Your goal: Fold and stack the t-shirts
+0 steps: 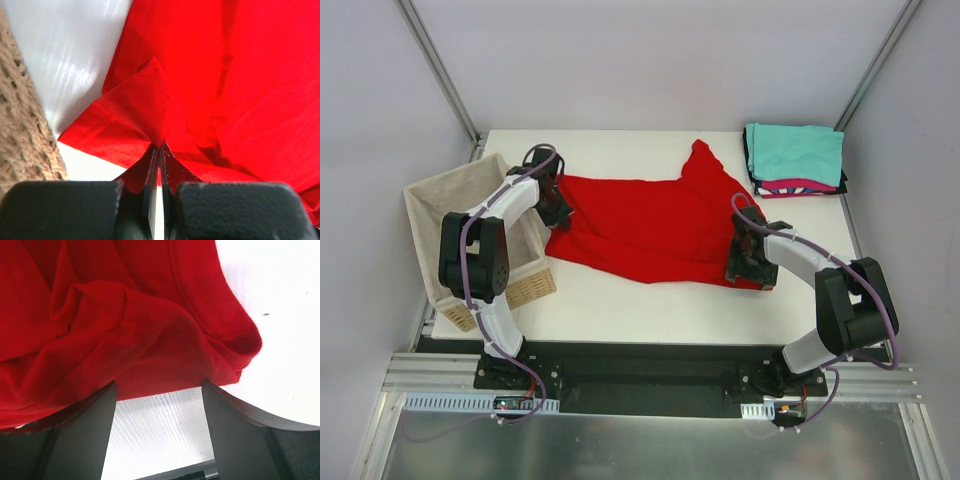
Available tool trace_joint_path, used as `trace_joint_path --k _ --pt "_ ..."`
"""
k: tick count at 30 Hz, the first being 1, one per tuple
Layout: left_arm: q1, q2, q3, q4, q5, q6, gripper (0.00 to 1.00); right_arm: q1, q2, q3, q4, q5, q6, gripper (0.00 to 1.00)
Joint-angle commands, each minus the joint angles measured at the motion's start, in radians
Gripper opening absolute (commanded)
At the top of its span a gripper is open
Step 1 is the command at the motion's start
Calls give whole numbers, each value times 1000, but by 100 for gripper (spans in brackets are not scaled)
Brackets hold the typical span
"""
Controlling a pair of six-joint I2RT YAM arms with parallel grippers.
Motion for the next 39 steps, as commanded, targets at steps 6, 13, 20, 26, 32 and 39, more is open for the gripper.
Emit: trace_joint_path --k 6,13,20,26,32,39 --pt "32 24 66 -19 -16 33 0 6 11 -11 15 -4 10 73" --pt "49 31 107 -23 -22 36 0 6 16 -10 16 -5 9 73" --pt "78 56 169 -48 -23 47 0 6 14 -10 15 -7 9 73" --pt "83 105 198 -53 -25 47 0 6 17 -11 16 -7 7 73" --pt "85 139 230 -53 -36 54 0 6 17 -10 15 -7 9 73" --pt "85 156 241 -50 -3 63 24 6 19 -10 16 -7 9 73"
